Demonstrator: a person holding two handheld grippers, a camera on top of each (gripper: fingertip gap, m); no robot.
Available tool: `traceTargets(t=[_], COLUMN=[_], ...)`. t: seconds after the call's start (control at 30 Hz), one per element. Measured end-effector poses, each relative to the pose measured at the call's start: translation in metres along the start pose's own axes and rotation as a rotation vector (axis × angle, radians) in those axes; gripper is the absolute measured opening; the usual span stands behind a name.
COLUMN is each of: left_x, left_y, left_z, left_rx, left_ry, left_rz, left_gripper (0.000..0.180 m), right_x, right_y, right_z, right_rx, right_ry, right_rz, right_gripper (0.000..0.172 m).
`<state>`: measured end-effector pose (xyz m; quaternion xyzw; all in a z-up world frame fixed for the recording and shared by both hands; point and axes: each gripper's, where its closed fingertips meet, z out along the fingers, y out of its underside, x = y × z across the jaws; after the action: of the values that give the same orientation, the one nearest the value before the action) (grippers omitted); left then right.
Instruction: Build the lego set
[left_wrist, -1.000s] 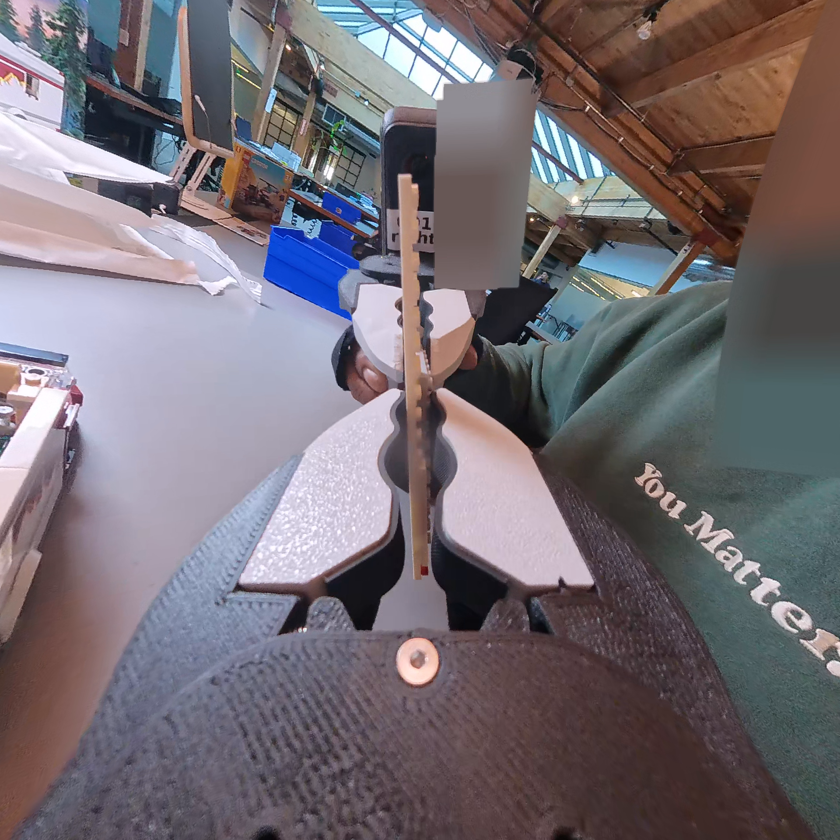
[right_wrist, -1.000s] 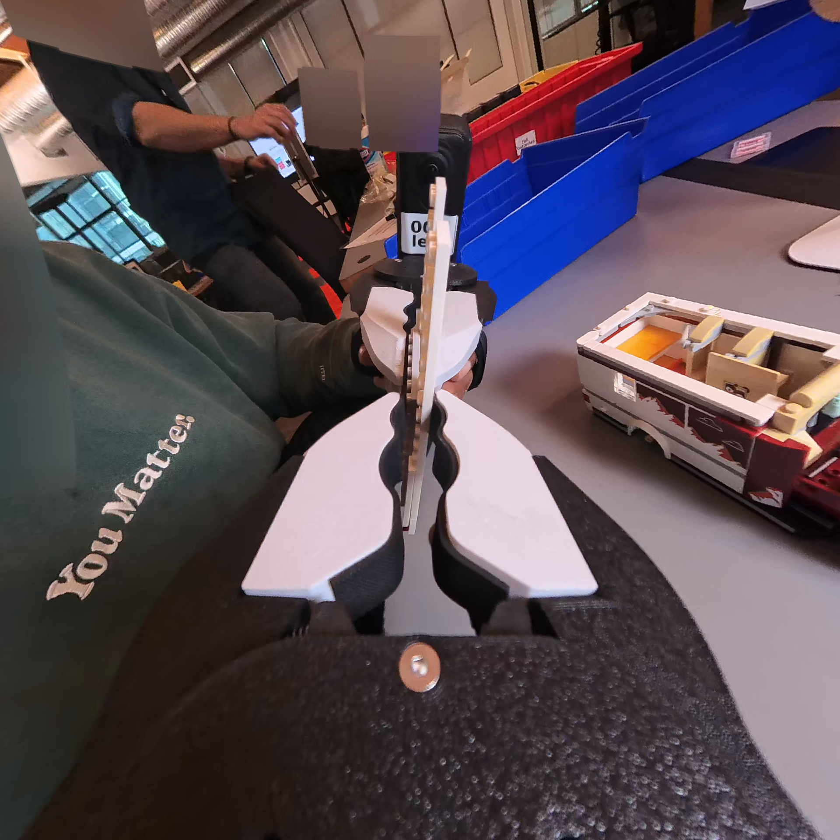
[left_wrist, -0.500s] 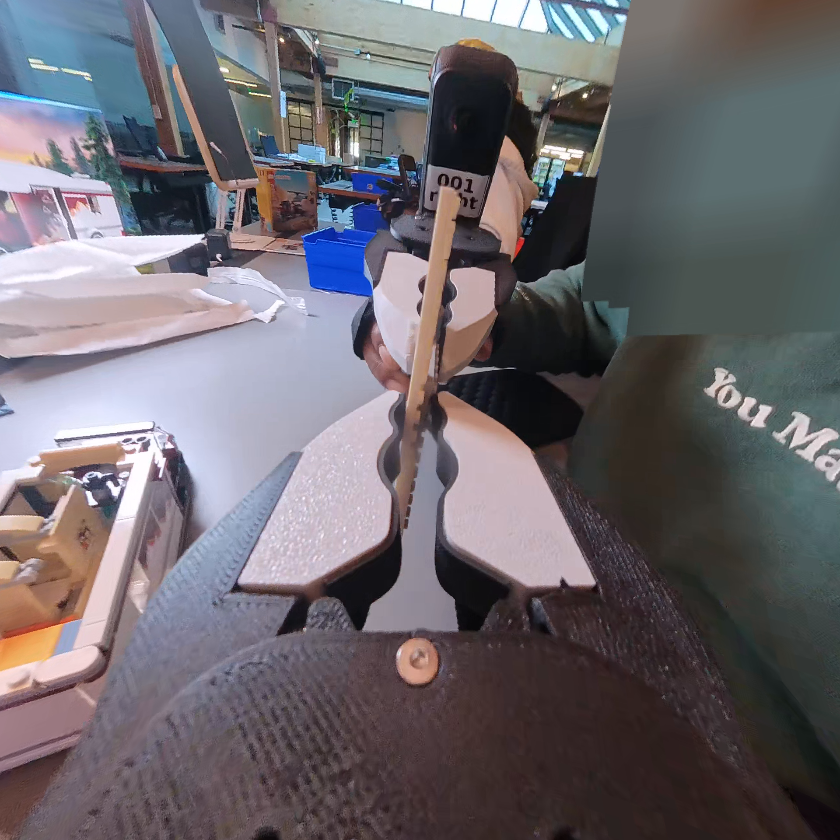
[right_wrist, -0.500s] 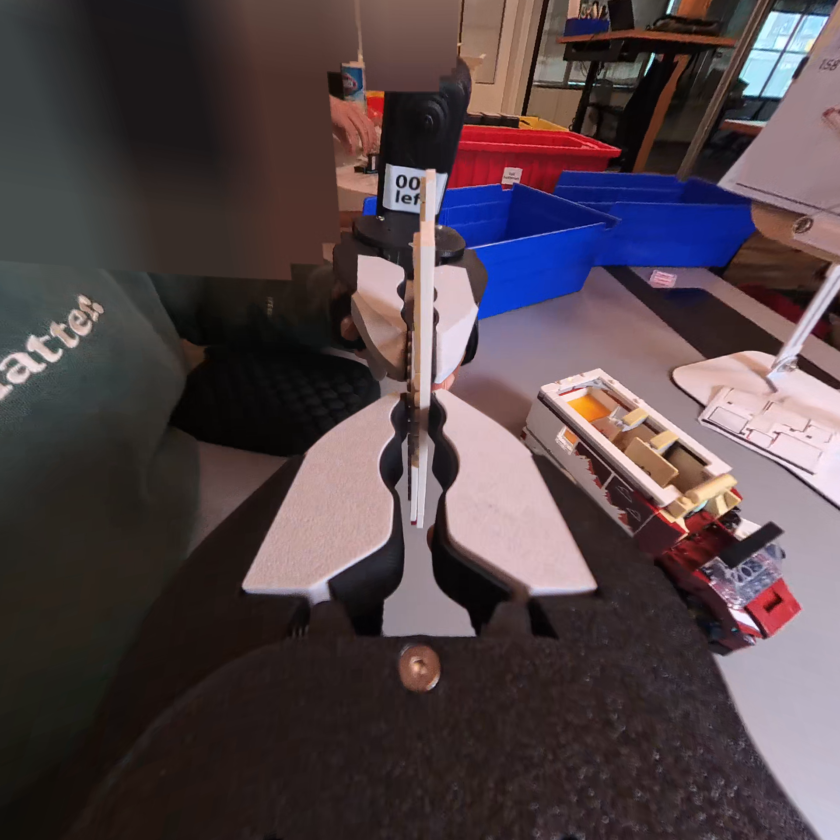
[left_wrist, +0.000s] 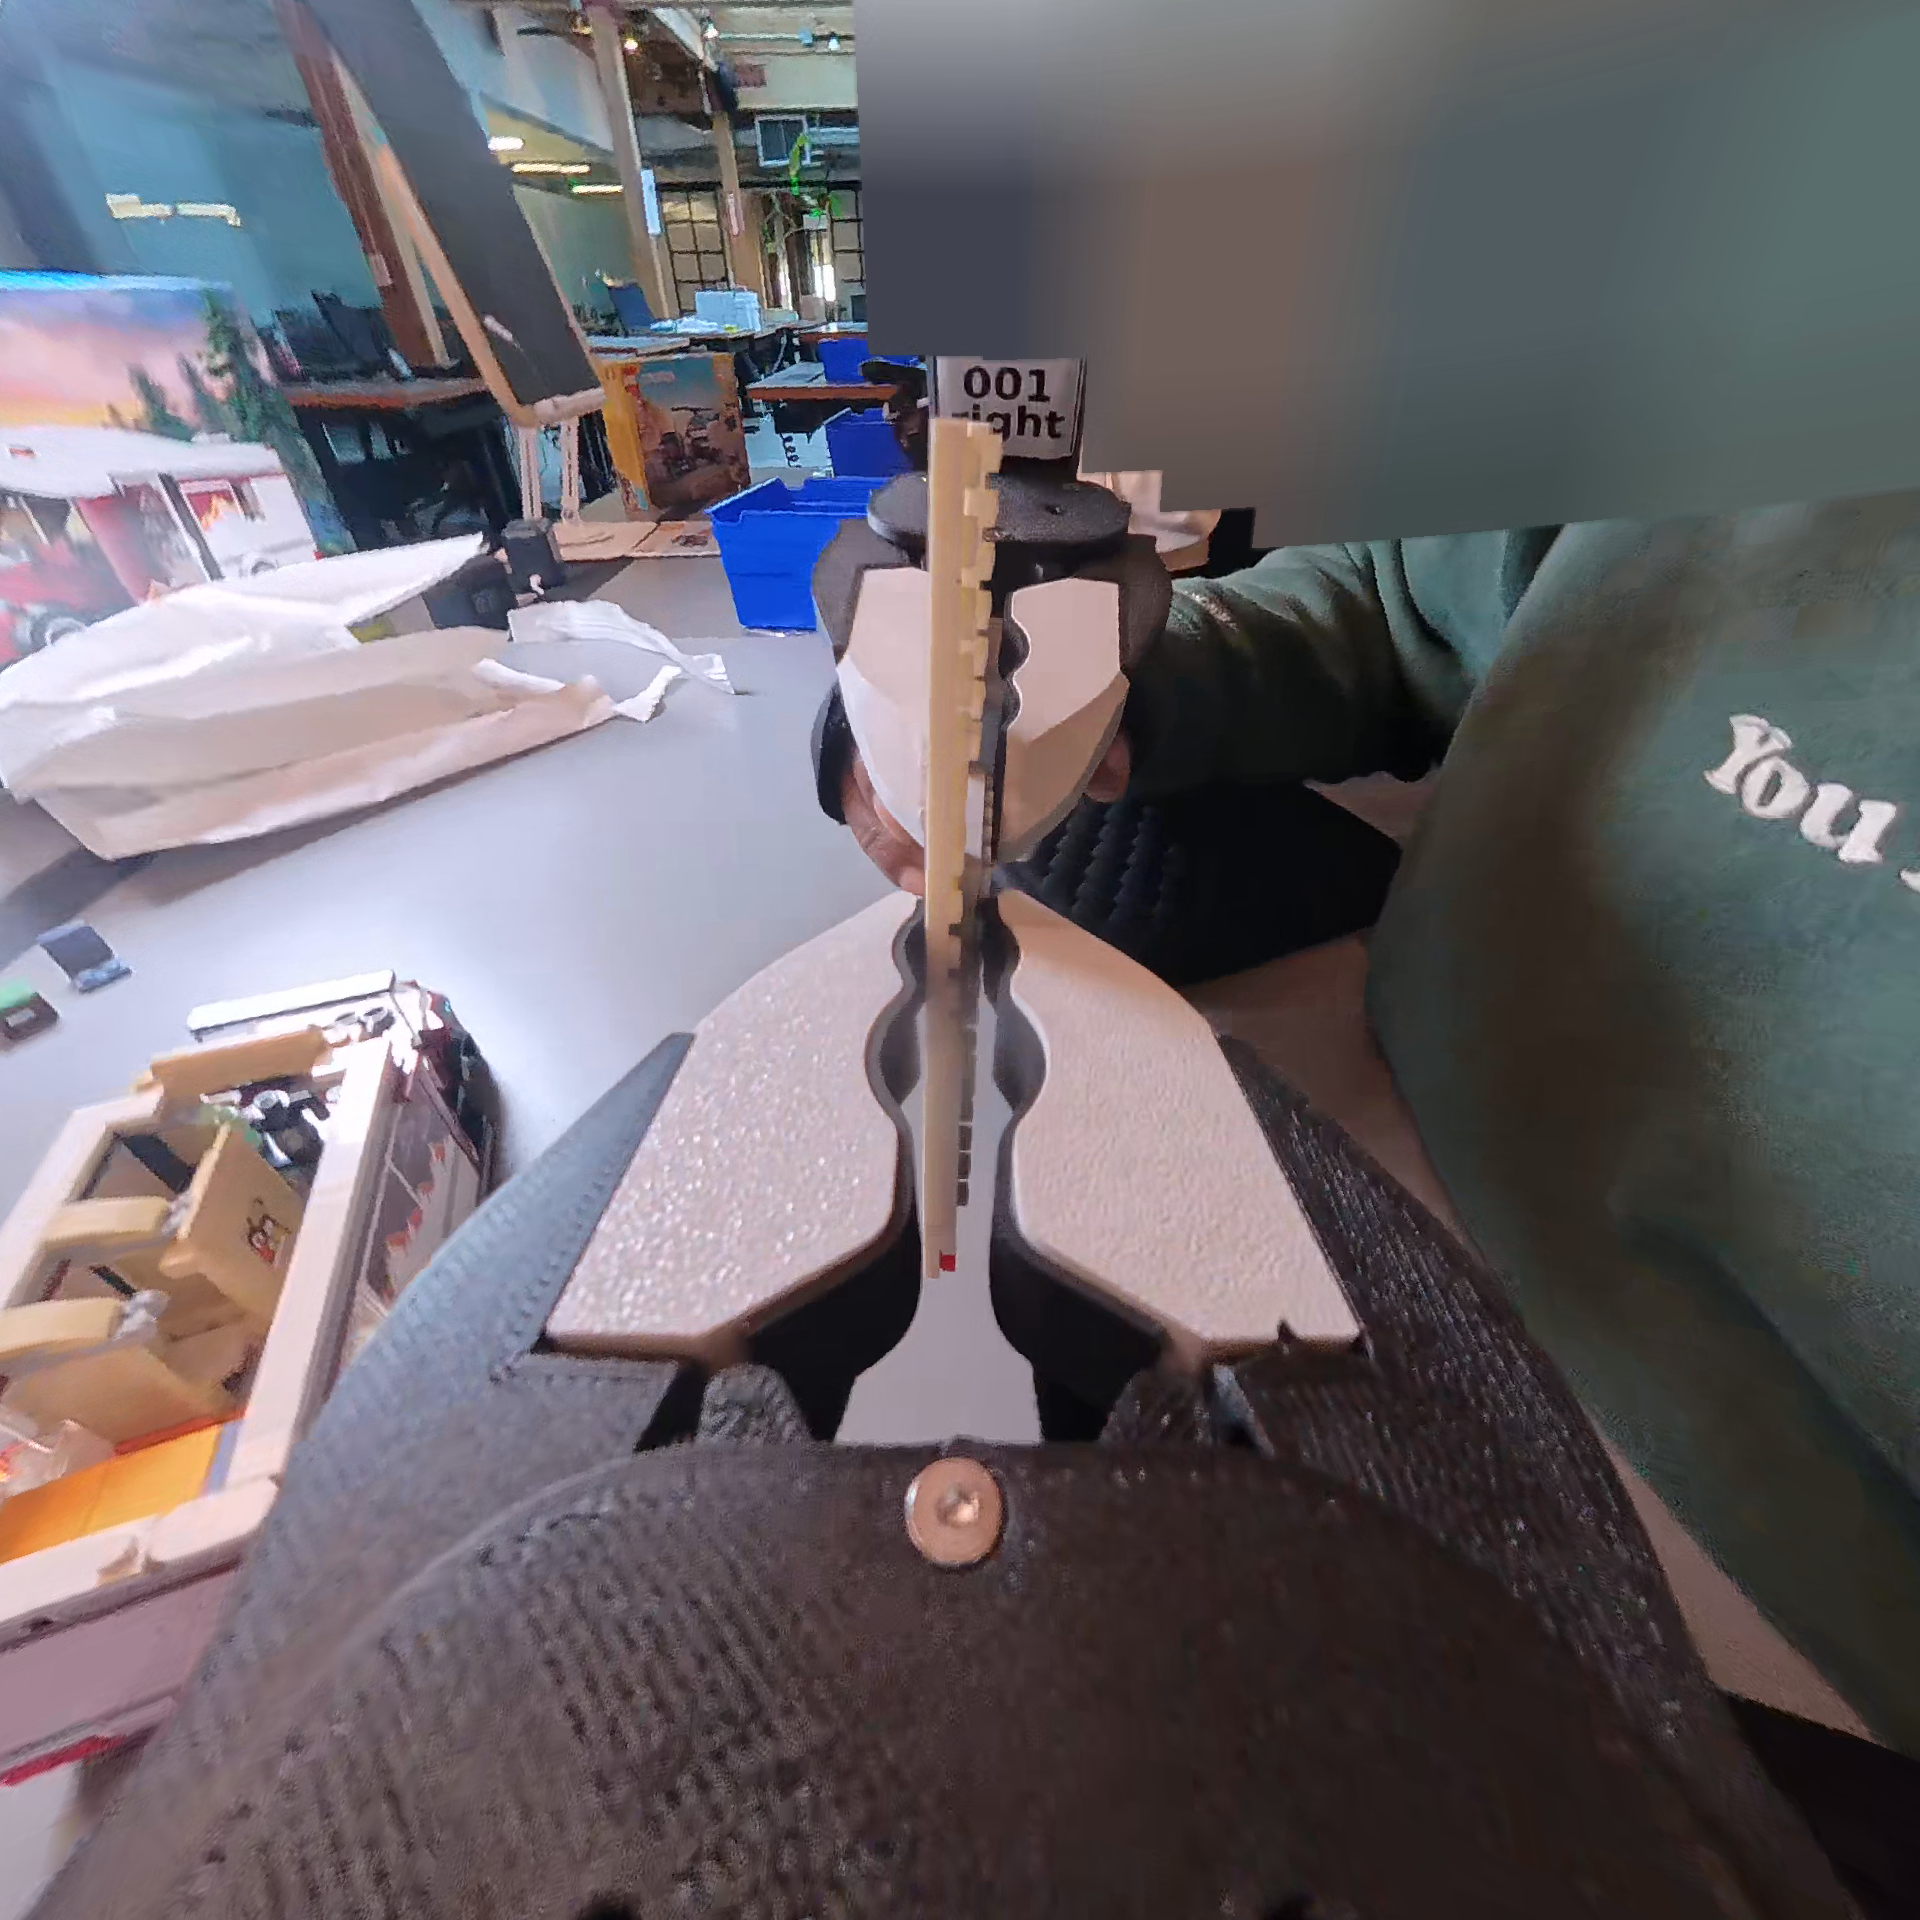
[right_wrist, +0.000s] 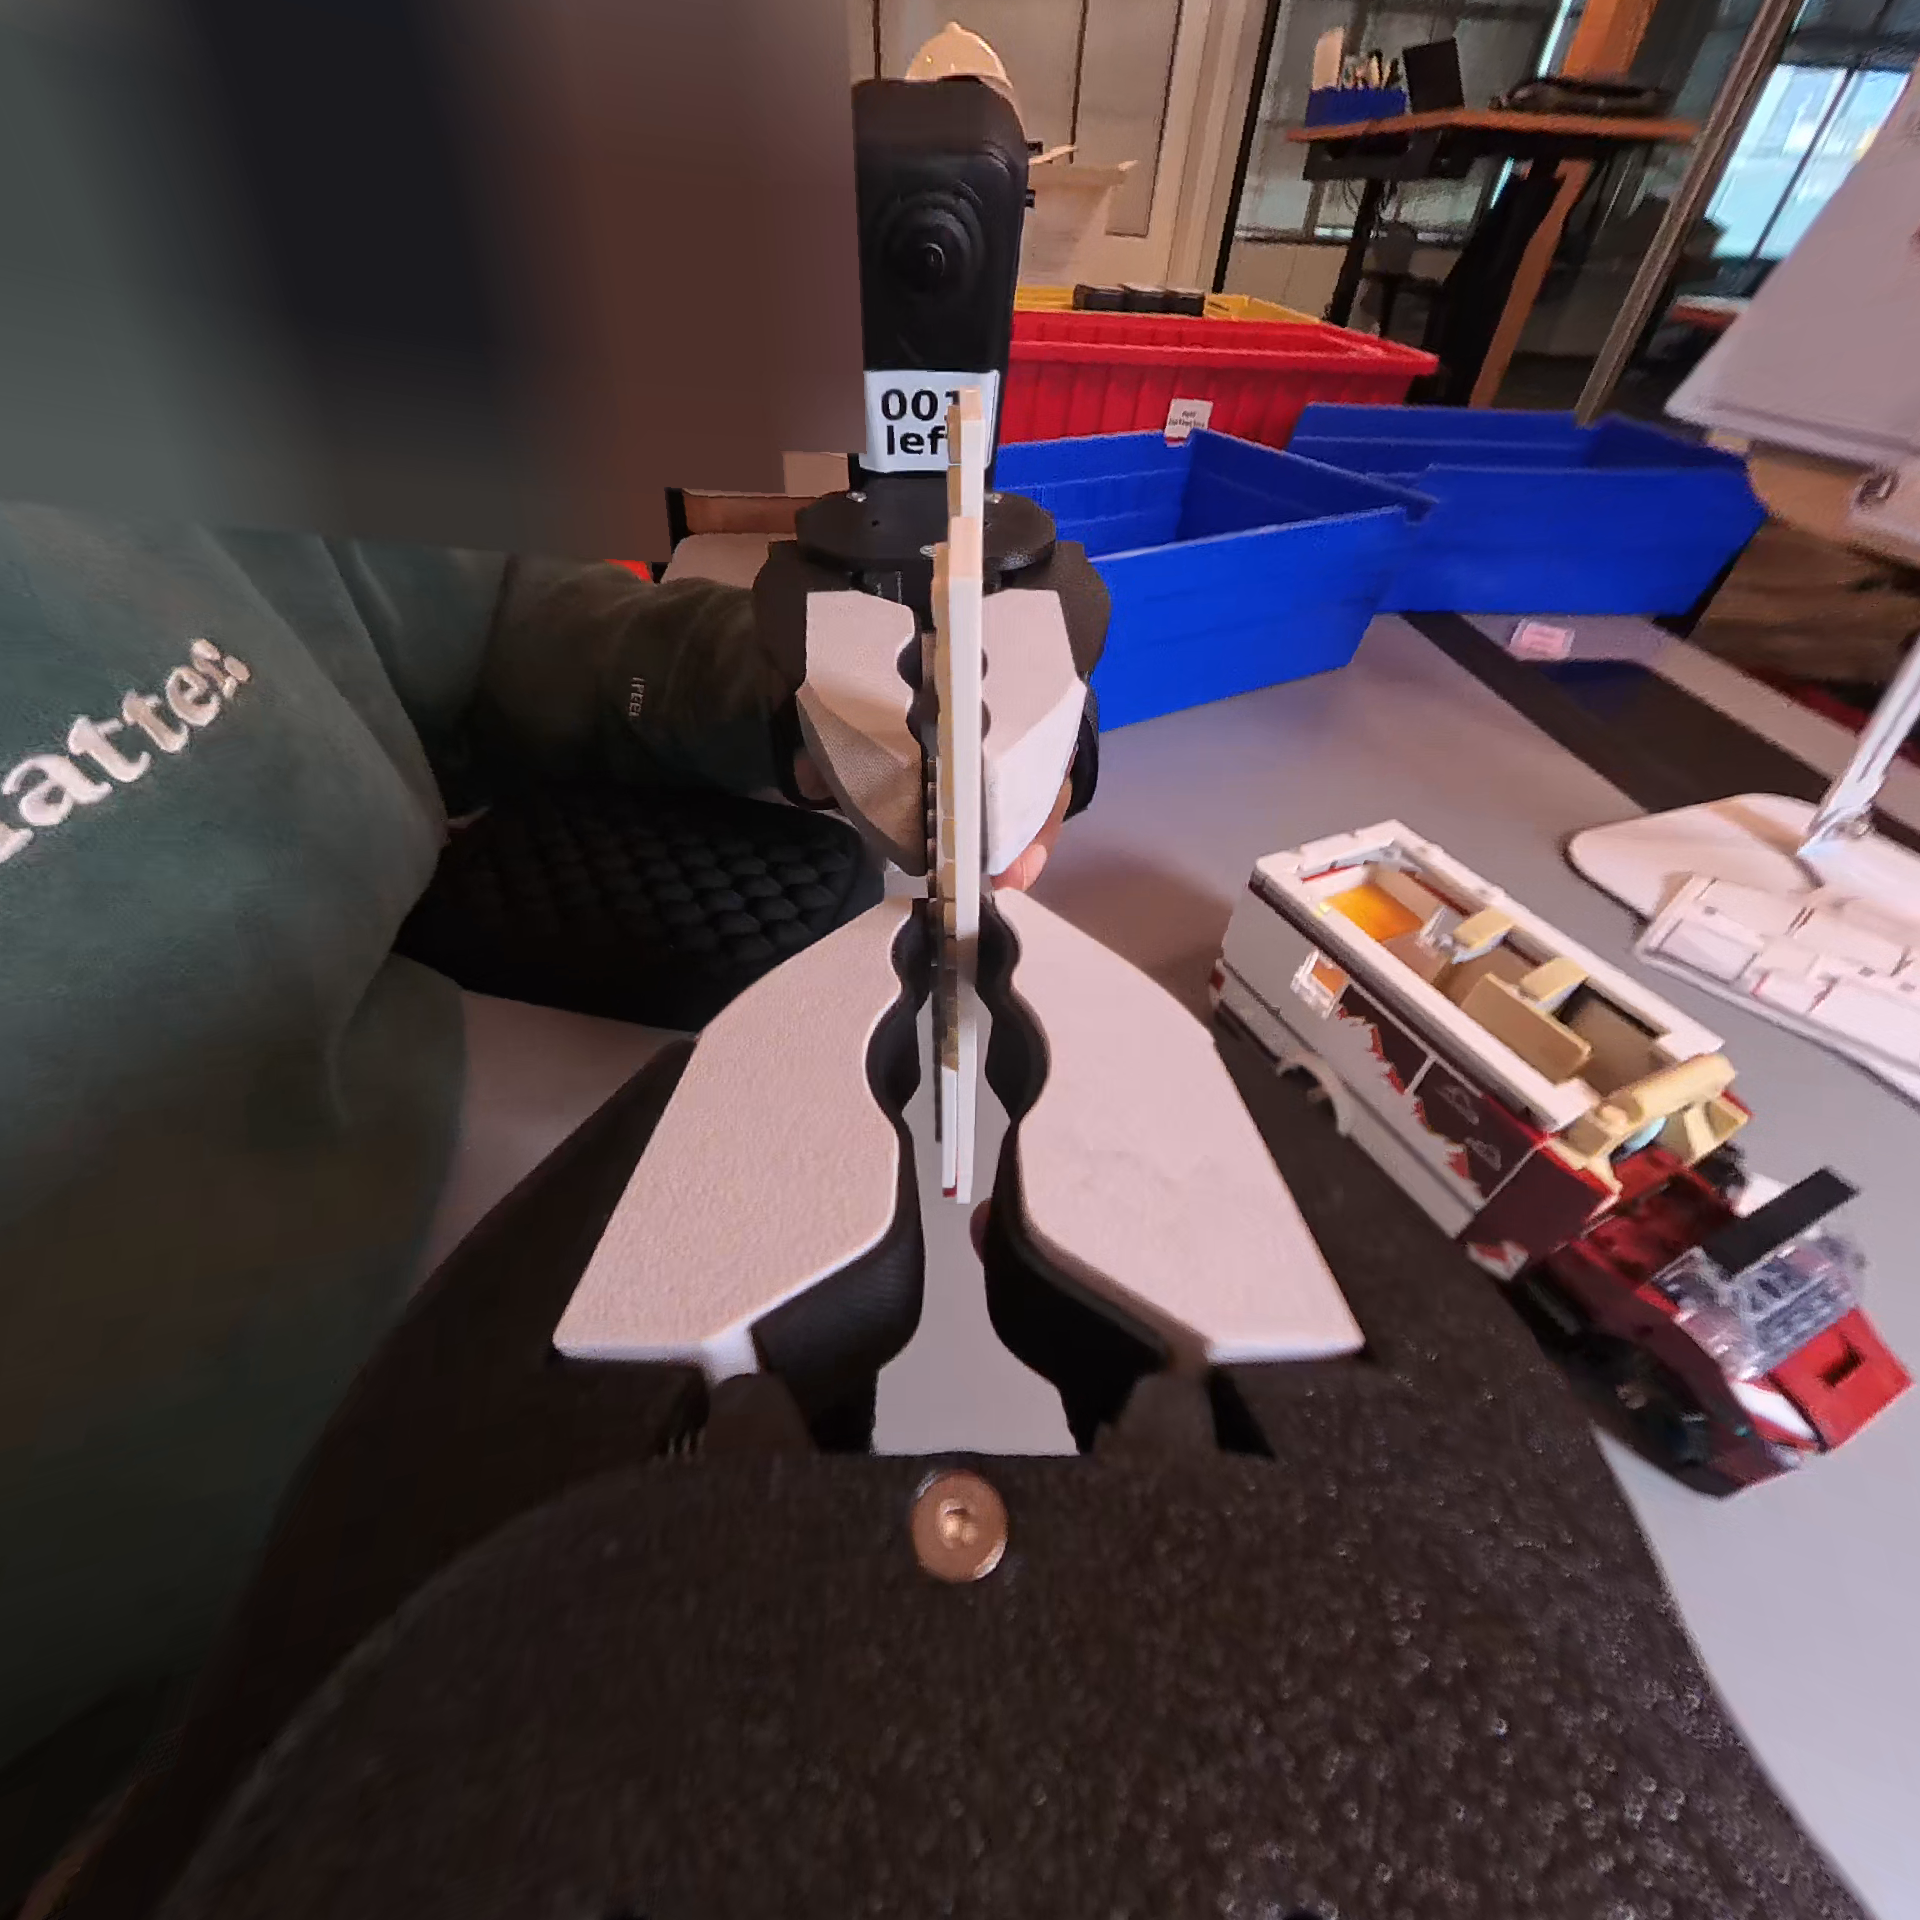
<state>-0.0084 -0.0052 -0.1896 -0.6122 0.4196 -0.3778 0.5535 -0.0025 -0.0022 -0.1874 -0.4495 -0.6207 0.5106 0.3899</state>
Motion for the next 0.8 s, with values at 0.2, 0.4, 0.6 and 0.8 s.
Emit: traceTargets(t=[0.2, 0.4, 0.6, 0.8], left_x=[-0.008, 0.002, -0.004, -0.011], left_y=[0.002, -0.001, -0.001, -0.009], left_z=[-0.002, -0.001, 0.001, -0.002], left_rx=[0.004, -0.015, 0.005, 0.126], left_ry=[-0.016, -0.014, -0.002, 0.034], left_rz=[-0.088, 0.004, -0.104, -0.276], left_gripper=[0.010, 0.010, 0.009, 0.009], right_x=[0.006, -0.002, 0.005, 0.008], right_y=[0.010, 0.007, 0.007, 0.003], right_z=[0.002, -0.001, -0.002, -0.001], right_rx=[0.002, 0.030, 0.042, 0.082], right_ry=[-0.033, -0.037, -0.011, -0.073], right_rz=[0.119, 0.016, 0.064, 0.259], right_gripper=[0.008, 0.008, 0.010, 0.008])
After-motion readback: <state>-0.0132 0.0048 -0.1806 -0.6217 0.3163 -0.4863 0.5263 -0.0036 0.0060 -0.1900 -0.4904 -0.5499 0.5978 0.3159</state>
